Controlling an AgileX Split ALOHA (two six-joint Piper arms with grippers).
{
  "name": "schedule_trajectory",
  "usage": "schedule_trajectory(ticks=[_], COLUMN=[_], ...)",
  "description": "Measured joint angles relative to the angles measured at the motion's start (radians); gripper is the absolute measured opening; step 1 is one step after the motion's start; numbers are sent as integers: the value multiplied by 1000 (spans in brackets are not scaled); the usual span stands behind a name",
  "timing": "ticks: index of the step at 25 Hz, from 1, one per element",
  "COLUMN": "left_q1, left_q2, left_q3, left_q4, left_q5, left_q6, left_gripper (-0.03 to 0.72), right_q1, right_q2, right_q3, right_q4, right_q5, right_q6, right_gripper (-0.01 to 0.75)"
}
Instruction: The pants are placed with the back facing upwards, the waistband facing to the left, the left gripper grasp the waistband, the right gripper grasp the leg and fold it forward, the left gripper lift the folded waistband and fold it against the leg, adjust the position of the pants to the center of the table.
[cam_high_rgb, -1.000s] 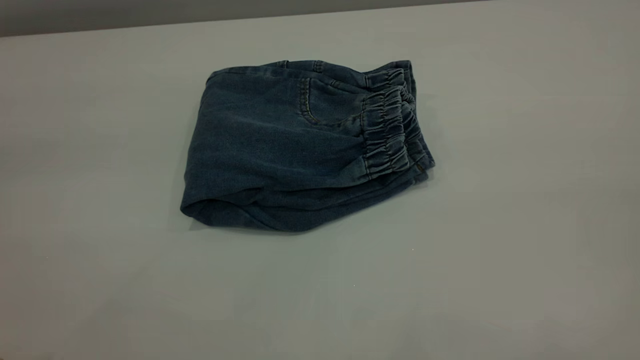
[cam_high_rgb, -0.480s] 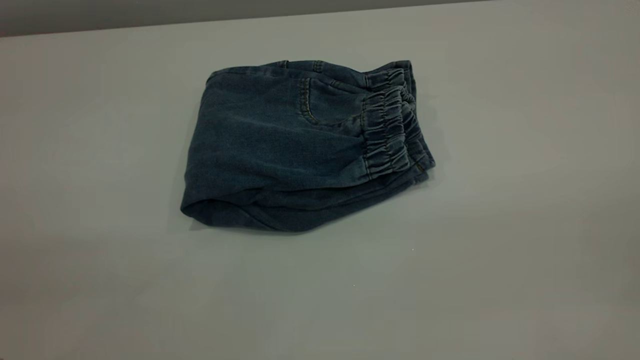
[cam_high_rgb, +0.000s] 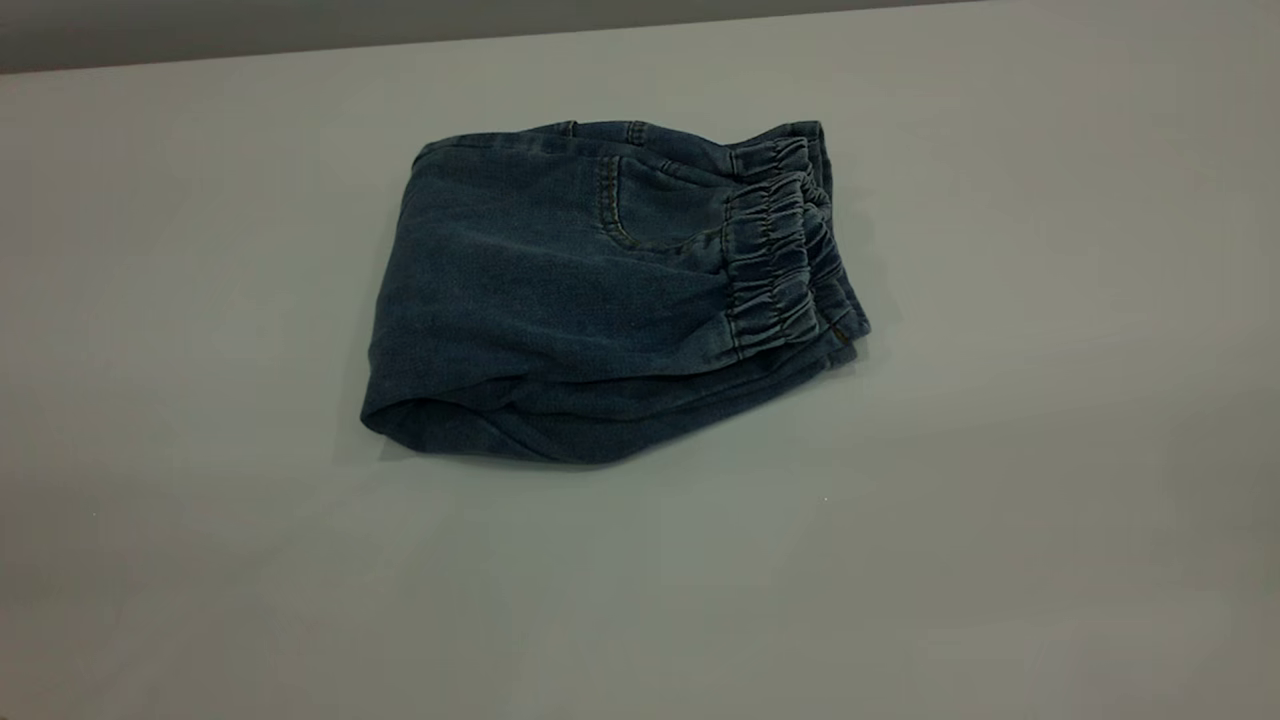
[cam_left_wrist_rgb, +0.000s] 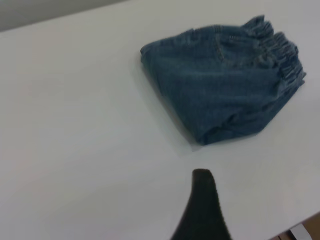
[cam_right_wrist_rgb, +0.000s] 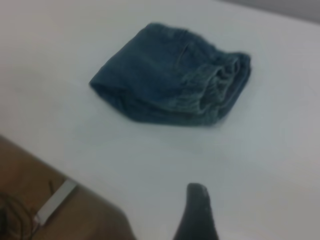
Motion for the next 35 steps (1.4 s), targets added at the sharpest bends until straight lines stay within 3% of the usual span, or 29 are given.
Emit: schedule_trajectory(ticks=[16, 19, 25, 28, 31, 35], left_q1=[14, 94, 270, 305, 299, 298], left_q2=[0, -1, -37, -36, -36, -36], left_q3=[-1, -2, -2, -2, -2, -2], left_q4=[0, -2, -2, -3, -4, -4], left_q5=[6, 6, 9, 9, 9, 8], left_q6=[-1, 0, 0, 0, 0, 0], left_gripper=[507, 507, 507, 507, 507, 507], right_q1=[-17, -103, -435, -547, -600, -598], right_q2=[0, 0, 0, 0, 0, 0], right_q3=[11, 11, 11, 11, 11, 11], right_q4=[11, 35, 43, 43, 44, 45], right_q5=[-20, -20, -19, -19, -19, -19], right_q6=[-1, -1, -1, -1, -1, -2], right_gripper=[483, 483, 483, 483, 483, 483])
